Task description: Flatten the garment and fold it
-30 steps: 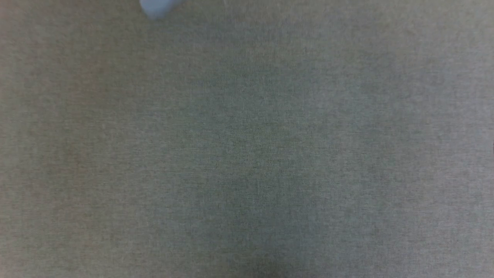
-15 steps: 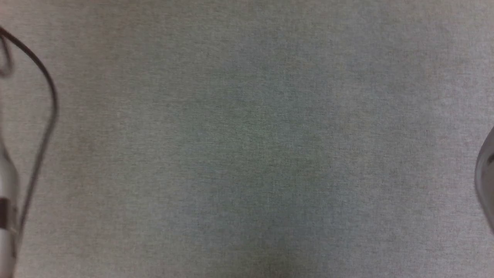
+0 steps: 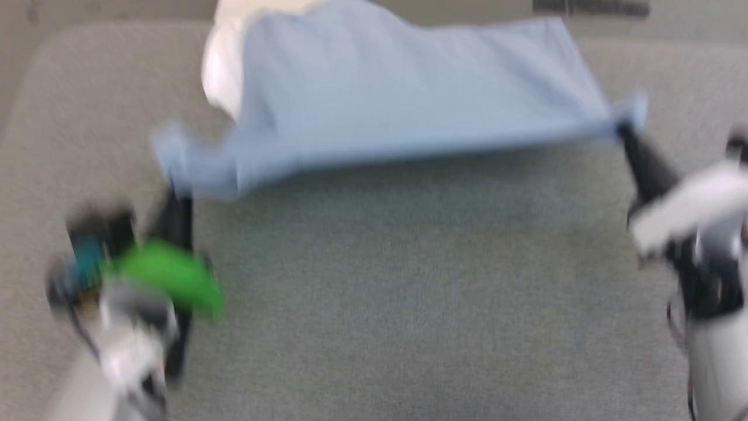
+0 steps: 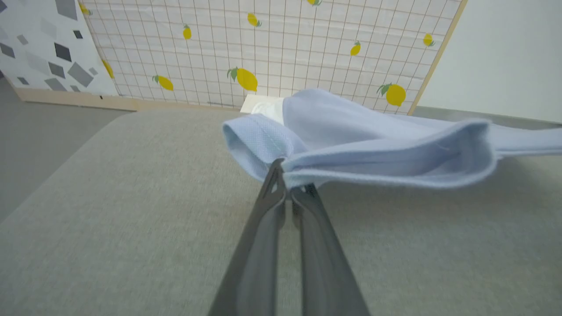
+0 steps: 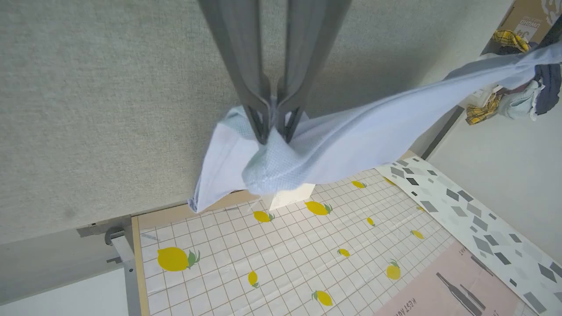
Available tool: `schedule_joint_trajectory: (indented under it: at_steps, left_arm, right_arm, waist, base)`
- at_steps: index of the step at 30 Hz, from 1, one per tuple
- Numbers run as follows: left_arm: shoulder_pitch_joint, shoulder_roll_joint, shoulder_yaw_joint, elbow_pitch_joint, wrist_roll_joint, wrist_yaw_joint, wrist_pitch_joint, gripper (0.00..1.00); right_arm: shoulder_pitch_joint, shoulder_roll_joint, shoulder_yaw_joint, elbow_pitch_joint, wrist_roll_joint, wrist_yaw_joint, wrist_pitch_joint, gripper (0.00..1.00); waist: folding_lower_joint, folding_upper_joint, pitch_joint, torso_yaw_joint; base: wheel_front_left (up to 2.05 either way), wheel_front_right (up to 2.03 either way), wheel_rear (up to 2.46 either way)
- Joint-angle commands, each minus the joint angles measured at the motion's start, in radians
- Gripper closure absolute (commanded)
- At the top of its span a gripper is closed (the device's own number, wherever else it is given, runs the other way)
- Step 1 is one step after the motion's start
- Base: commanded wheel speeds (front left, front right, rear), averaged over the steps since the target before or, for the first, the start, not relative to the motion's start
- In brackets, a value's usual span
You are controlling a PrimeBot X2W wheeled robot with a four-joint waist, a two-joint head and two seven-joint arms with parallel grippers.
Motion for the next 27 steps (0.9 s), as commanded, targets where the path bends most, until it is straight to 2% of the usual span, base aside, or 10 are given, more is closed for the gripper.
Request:
schedule_joint_trajectory:
  at_steps: [1,4,10,13,16,21,27]
  left_arm:
    - [0.084,0.003,0.004,-0.023,-0.021,0.021,0.01,1.0]
    - [0.264,-0.007,-0.006,-0.074,-0.05,0.056,0.039,1.0]
    - [0.522,-0.038,-0.046,-0.146,-0.104,0.111,0.113,1.0]
    - [0.605,-0.052,-0.054,-0.168,-0.14,0.134,0.151,1.0]
    - [0.684,-0.057,-0.056,-0.191,-0.176,0.161,0.199,1.0]
    - [0.754,-0.042,-0.046,-0.243,-0.208,0.186,0.246,1.0]
    - [0.672,-0.006,-0.029,-0.307,-0.154,0.186,0.219,1.0]
  right_arm:
    - [0.065,-0.008,-0.01,-0.023,0.01,-0.002,-0.008,1.0]
    - [0.217,-0.005,-0.025,-0.064,-0.013,-0.002,0.007,1.0]
    - [0.453,0.032,-0.071,-0.13,-0.058,-0.002,0.078,1.0]
    - [0.544,0.052,-0.094,-0.158,-0.077,-0.002,0.151,1.0]
    - [0.631,0.07,-0.125,-0.196,-0.097,-0.002,0.273,1.0]
    - [0.712,0.098,-0.178,-0.28,-0.104,-0.002,0.456,1.0]
    - [0.657,0.123,-0.231,-0.377,-0.128,-0.002,0.464,1.0]
  waist:
    - [0.0001,0.0,-0.134,0.009]
    - [0.0001,0.0,-0.174,0.013]
    - [0.0001,0.0,-0.228,0.026]
    - [0.0001,0.0,-0.241,0.029]
    - [0.0001,0.0,-0.255,0.03]
    - [0.0001,0.0,-0.251,0.021]
    - [0.0001,0.0,-0.217,0.012]
  base:
    - [0.0,0.0,0.0]
    - [0.0,0.0,0.0]
    - [0.0,0.0,0.0]
    - [0.0,0.0,0.0]
    - [0.0,0.0,0.0]
    - [0.0,0.0,0.0]
    - [0.0,0.0,0.0]
